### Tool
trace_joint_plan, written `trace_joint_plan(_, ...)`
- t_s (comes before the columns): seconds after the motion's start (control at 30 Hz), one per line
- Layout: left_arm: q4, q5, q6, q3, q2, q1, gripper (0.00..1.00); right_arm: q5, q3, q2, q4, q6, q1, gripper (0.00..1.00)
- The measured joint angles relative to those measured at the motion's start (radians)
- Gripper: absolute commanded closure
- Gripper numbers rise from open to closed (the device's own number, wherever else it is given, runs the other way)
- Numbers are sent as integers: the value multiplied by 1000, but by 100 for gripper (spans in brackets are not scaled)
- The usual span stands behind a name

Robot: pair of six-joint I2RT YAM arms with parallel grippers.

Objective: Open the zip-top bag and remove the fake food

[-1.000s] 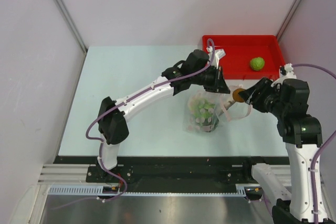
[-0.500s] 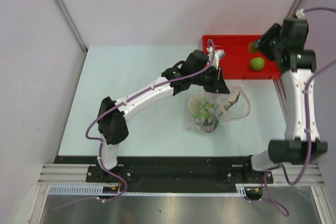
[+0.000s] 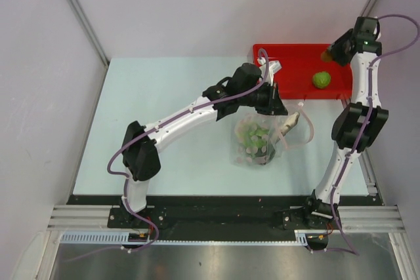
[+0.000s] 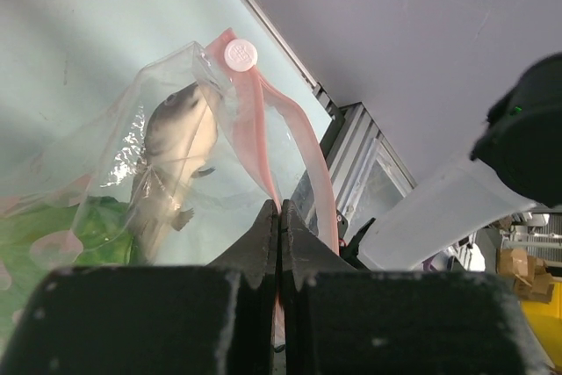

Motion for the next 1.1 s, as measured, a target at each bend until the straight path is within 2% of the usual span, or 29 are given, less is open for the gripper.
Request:
trace_joint_plan(0.27, -3, -15, 0, -23, 0, -6, 100, -68, -61, 159, 54, -6, 11, 100)
trace_joint_plan(0.33, -4, -16, 0, -24, 0, -6, 100, -79, -77, 179, 54, -3, 16, 97)
trace_joint_plan(0.47, -7, -15, 0, -24, -1, -7, 100, -106, -81, 225, 56, 0, 24, 74)
trace_joint_plan(0.53, -13, -15, 0, -24, -1, -8, 100, -112, -81, 244, 54, 3, 24, 58)
trace_joint_plan(0.57, -16, -15, 0, -24, -1, -8, 100, -113, -81, 254, 50, 4, 24, 45)
trace_joint_plan(0.63, -24, -15, 0, -24, -1, -8, 100, -113, -81, 263, 44, 4, 24, 41)
trace_joint_plan(0.67, -26, -15, 0, -24, -1, -8, 100, -114, -79, 267, 36, 4, 24, 34)
trace_joint_plan(0.77, -33, -15, 3, -24, -1, -8, 100, -115, -31, 290, -9, 2, 23, 23)
trace_joint_plan(0.97, -44, -9, 21, -24, -1, -8, 100, -107, 23, 278, -100, -4, 29, 22)
trace_joint_plan(1.1, -57, -3, 38, -24, -1, -8, 100, -103, -101, 164, -129, 0, 44, 22)
